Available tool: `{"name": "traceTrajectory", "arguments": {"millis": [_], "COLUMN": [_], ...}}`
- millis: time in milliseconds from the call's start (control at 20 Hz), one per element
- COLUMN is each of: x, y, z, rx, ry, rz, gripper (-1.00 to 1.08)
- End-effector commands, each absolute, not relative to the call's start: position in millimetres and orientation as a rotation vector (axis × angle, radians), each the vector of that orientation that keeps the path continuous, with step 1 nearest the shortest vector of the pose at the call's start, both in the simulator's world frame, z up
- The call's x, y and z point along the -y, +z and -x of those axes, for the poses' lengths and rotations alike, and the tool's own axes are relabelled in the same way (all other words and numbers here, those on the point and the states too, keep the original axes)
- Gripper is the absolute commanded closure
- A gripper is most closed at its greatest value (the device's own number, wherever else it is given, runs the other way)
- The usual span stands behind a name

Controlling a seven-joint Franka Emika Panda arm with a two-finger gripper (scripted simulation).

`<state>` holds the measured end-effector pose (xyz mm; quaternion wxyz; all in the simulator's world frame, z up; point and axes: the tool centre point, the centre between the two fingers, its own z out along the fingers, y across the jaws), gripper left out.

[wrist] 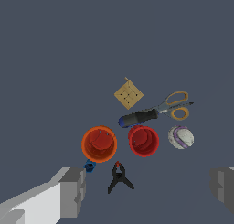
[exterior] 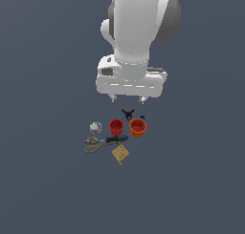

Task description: Pick up a designated object from a clutter of objects.

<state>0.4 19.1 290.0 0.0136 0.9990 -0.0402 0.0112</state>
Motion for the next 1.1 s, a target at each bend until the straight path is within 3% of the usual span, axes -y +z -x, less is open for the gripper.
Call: {"name": "traceTrajectory", "arguments": {"millis": [0,600,1050], "x": [-28,-81,-103], "y": [270,155,106], "z": [3,44,78], "rx": [0.162,0.394,0.511], "ry": [0.032,0.017,0.004], "rz": [-3.111,-3.104,-3.097], "gripper": [-0.92,-0.92,-0.92]}}
